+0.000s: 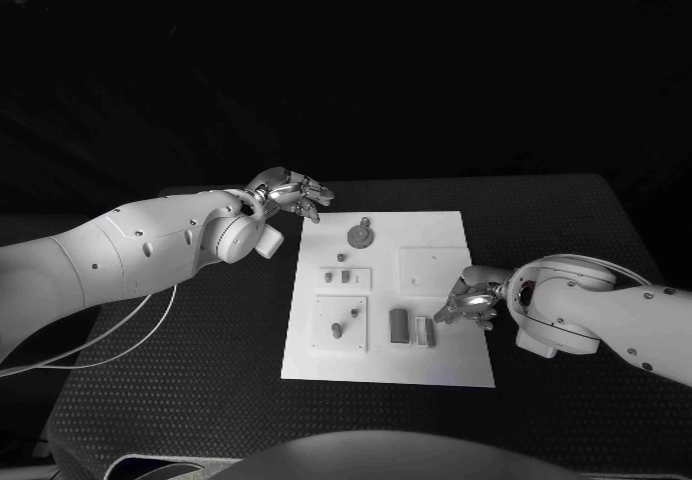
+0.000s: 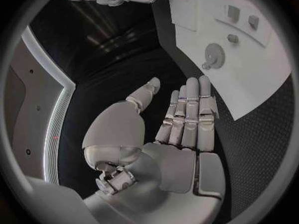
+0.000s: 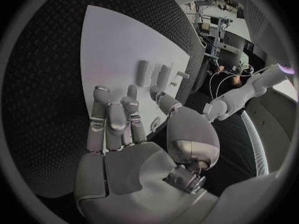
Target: Assemble the parts on the task board
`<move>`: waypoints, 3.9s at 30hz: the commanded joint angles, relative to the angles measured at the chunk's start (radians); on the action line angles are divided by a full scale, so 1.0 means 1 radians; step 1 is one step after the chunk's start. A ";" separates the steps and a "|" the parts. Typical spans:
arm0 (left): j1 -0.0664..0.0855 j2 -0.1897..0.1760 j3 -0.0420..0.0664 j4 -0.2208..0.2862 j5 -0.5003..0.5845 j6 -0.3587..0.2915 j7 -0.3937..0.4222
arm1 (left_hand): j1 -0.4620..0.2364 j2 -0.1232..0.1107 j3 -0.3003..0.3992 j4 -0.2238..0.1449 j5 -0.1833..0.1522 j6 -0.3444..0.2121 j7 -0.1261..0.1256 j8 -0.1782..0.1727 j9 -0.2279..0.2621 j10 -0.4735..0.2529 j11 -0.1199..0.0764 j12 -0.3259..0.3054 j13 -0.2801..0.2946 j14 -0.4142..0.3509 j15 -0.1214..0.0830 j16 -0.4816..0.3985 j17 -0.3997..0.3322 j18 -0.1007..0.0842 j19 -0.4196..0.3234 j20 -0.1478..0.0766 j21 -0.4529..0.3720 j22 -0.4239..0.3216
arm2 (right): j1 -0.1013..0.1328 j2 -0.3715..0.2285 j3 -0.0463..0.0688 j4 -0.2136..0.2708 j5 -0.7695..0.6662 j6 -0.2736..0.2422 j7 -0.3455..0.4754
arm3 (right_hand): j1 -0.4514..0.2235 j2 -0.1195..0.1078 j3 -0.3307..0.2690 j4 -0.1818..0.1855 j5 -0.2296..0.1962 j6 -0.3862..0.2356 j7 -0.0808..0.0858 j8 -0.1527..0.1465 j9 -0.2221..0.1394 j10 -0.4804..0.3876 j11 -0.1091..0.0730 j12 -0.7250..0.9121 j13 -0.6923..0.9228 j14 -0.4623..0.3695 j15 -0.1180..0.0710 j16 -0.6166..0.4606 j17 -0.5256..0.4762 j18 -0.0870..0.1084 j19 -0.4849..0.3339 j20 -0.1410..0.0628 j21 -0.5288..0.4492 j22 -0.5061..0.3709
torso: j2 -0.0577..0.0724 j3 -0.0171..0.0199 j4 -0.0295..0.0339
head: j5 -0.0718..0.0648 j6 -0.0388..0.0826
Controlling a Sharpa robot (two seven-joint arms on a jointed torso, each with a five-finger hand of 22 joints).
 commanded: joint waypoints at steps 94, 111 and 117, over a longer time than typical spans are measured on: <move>0.001 -0.007 0.000 0.004 0.005 0.018 -0.002 | -0.014 0.006 0.001 0.013 -0.001 -0.007 0.000 0.004 0.000 0.003 -0.002 0.006 -0.001 0.005 -0.001 -0.008 0.007 0.022 0.006 -0.003 -0.003 0.001 | -0.081 0.040 -0.003 -0.062 -0.514 0.115 -0.020 | 0.062 -0.056 0.008 -0.012 0.006 0.002 0.006 -0.023 0.001 -0.013 0.007 -0.004 -0.009 -0.045 0.007 -0.009 -0.061 0.014 -0.010 0.011 -0.008 0.018 | 0.000 -0.0027 0.0023 | -0.002 -0.022; 0.001 -0.010 0.000 0.011 -0.013 0.018 -0.003 | -0.013 0.005 0.001 0.014 -0.001 -0.007 0.000 0.004 0.000 0.002 -0.002 0.006 -0.001 0.005 -0.001 -0.008 0.008 0.022 0.006 -0.003 -0.003 0.001 | -0.081 0.046 -0.004 -0.024 -0.677 0.188 -0.025 | 0.033 -0.061 0.011 0.048 0.004 0.003 0.007 -0.026 0.001 -0.017 0.007 -0.005 -0.010 -0.050 0.008 -0.008 -0.061 0.014 -0.016 0.012 -0.011 0.021 | 0.001 -0.0023 0.0025 | -0.003 -0.026; 0.001 -0.010 0.000 0.011 -0.013 0.018 -0.002 | -0.014 0.006 0.001 0.015 -0.001 -0.008 0.000 0.004 0.000 0.002 -0.002 0.005 -0.001 0.005 -0.001 -0.008 0.008 0.022 0.006 -0.003 -0.003 0.001 | -0.082 0.053 -0.006 -0.021 -0.661 0.206 -0.027 | 0.038 -0.043 0.007 0.037 0.004 0.005 0.007 -0.026 0.001 -0.019 0.006 -0.006 -0.011 -0.053 0.008 -0.008 -0.062 0.014 -0.021 0.012 -0.010 0.022 | 0.000 -0.0019 0.0028 | -0.004 -0.025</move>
